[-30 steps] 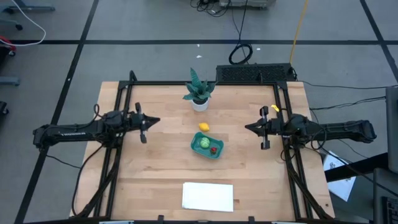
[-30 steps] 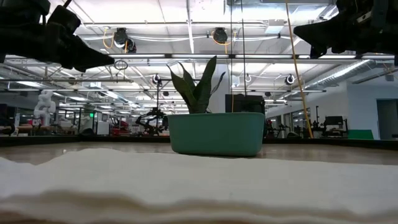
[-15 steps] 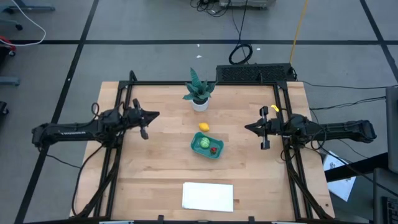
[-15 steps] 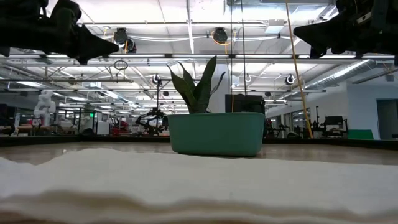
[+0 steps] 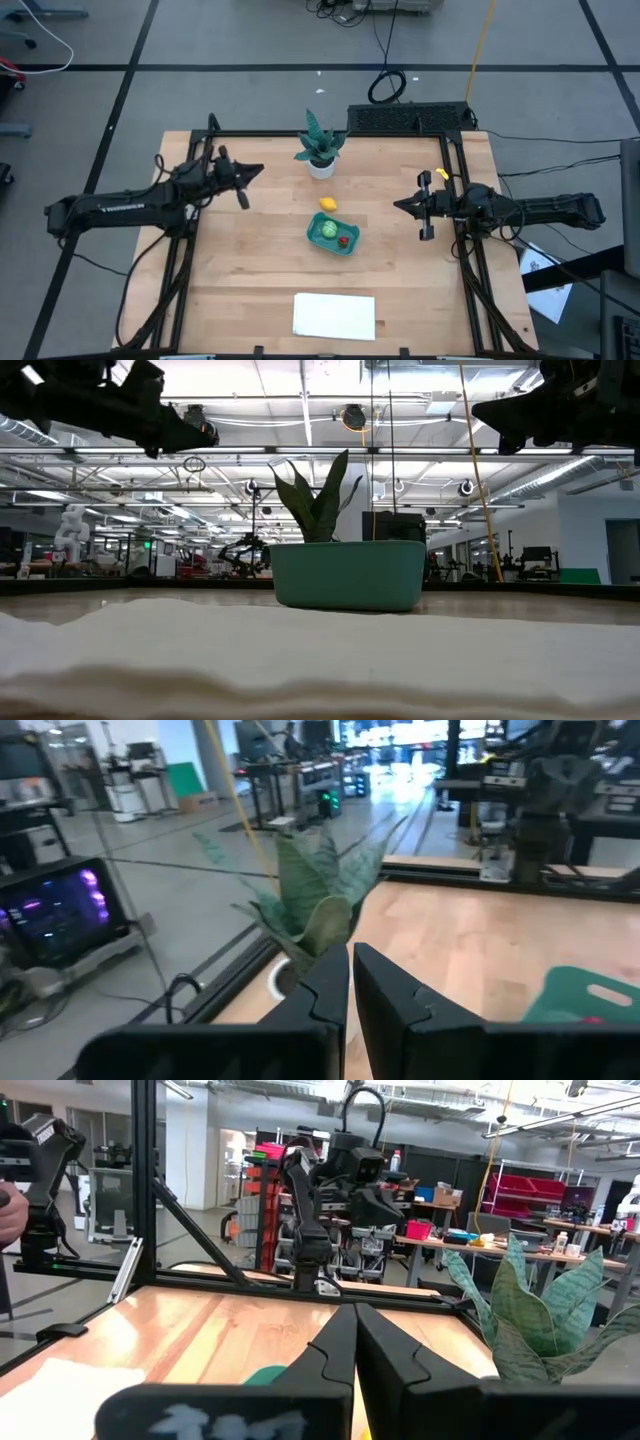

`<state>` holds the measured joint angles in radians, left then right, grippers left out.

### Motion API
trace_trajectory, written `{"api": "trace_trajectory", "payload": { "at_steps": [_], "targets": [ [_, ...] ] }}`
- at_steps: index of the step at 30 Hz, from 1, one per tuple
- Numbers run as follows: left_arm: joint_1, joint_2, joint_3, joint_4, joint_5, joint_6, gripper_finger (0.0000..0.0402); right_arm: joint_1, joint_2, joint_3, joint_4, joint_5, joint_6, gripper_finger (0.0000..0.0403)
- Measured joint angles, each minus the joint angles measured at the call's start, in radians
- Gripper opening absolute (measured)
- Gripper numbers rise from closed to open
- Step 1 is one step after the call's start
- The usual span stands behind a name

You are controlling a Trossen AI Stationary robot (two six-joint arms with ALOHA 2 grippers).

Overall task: Pick and placing Produce into tupperware
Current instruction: Put the yellow lemon into the green bin

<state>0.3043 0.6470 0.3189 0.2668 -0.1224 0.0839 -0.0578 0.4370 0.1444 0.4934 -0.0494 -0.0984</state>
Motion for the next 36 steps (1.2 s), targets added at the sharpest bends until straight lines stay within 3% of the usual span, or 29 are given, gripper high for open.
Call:
{"api": "trace_trajectory", "payload": {
  "at_steps": [8,14,22,31,36],
  "targets": [
    [0.075,0.156,0.088,0.012,0.137,0.015,0.0026,0.000,0.000,0.000,-0.011,0.000,0.000,0.0000],
    [0.114,0.266,0.098,0.141,0.272,0.014,0.0026,0.000,0.000,0.000,-0.012,0.000,0.000,0.0000],
    [0.156,0.417,0.098,0.280,0.313,-0.033,0.0026,0.000,0.000,0.000,-0.014,0.000,0.000,0.0000],
    [0.217,0.487,0.098,0.399,0.414,-0.061,0.0026,0.000,0.000,0.000,-0.016,0.000,-0.002,0.0000],
    [0.236,0.497,0.154,0.331,0.497,-0.055,0.0026,0.000,0.000,0.000,-0.016,0.000,-0.004,0.0000]
  ]
}}
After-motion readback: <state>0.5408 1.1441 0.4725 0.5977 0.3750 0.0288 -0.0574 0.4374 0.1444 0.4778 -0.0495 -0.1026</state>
